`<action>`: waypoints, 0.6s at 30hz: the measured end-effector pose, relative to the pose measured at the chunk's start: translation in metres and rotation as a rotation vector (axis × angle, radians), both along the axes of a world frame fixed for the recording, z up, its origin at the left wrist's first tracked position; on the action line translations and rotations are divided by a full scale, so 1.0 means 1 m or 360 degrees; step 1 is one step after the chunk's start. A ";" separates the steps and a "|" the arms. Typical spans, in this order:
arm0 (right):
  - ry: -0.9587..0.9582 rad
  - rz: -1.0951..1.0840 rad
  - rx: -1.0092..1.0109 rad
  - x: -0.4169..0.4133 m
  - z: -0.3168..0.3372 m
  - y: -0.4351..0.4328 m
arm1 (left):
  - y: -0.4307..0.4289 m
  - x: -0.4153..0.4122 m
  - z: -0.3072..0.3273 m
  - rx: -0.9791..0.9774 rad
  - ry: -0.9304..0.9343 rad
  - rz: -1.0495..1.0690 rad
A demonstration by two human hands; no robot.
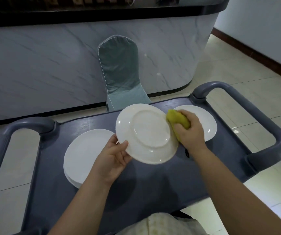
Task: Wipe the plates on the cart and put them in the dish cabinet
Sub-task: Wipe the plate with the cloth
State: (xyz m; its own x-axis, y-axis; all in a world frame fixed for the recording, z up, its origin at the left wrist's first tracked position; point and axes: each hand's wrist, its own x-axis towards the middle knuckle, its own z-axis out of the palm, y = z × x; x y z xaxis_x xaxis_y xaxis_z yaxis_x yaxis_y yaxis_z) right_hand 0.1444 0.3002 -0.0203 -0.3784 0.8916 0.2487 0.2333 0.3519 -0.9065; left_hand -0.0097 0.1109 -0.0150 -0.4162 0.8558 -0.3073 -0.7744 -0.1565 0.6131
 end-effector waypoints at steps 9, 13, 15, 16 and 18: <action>-0.0189 0.0929 0.0677 -0.010 0.002 -0.060 | 0.005 -0.003 -0.004 -0.0003 0.0030 0.0038; -0.0230 0.0771 0.0557 0.016 0.000 -0.043 | 0.009 0.008 -0.010 -0.0040 -0.0007 -0.0026; -0.0231 0.0740 0.0492 0.004 0.005 -0.049 | 0.013 0.012 -0.008 -0.0024 0.0011 -0.0090; -0.0241 0.0687 0.0502 -0.005 0.006 -0.056 | 0.015 0.012 -0.006 -0.0021 0.0033 -0.0111; -0.0254 0.0614 0.0671 -0.013 0.000 -0.065 | 0.016 0.010 -0.004 -0.0029 0.0077 -0.0115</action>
State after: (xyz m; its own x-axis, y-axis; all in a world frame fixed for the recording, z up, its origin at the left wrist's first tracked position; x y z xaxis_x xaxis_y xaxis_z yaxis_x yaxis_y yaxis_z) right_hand 0.1314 0.2348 -0.0203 -0.7176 0.5186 0.4649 0.1387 0.7605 -0.6343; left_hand 0.0006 0.1272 -0.0186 -0.3681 0.8788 -0.3037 -0.7525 -0.0897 0.6524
